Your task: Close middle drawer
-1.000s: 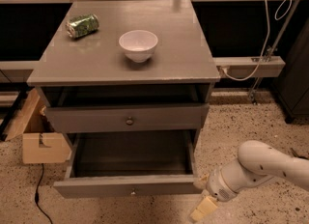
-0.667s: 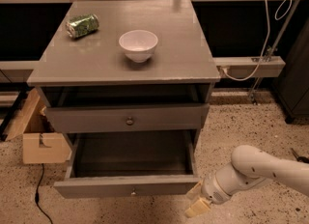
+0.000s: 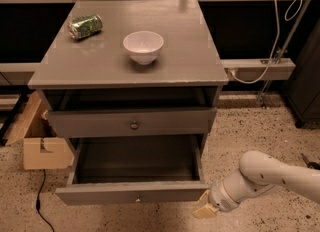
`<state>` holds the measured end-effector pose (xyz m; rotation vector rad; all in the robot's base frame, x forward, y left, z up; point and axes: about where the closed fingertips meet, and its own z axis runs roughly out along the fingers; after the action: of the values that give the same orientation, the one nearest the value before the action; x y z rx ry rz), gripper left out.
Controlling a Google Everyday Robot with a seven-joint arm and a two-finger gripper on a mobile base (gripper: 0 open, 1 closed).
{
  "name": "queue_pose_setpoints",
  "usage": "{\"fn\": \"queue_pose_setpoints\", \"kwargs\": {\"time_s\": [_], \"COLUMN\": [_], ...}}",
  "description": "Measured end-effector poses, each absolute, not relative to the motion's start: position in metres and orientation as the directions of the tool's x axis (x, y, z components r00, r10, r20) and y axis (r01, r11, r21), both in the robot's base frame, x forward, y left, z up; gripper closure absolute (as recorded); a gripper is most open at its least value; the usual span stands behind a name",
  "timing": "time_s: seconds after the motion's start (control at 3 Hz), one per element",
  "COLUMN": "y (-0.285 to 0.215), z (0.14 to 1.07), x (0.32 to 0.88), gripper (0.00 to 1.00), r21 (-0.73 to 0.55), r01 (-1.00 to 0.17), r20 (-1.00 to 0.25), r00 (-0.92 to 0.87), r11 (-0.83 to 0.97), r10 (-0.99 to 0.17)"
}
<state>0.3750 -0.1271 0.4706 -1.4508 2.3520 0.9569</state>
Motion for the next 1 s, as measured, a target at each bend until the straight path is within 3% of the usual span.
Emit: {"fn": "queue_pose_setpoints", "kwargs": {"time_s": [0.33, 1.0], "y": [-0.121, -0.111], "z": [0.446, 0.405], "x": [0.382, 0.416], "gripper": [1.0, 1.0], "r21": [0.39, 0.267], "r01": [-0.882, -0.953], "r20": [-0.511, -0.608], "r00": [-0.445, -0.282], "r11": [0.263, 0.143], "r10": [-0.735, -0.742]}}
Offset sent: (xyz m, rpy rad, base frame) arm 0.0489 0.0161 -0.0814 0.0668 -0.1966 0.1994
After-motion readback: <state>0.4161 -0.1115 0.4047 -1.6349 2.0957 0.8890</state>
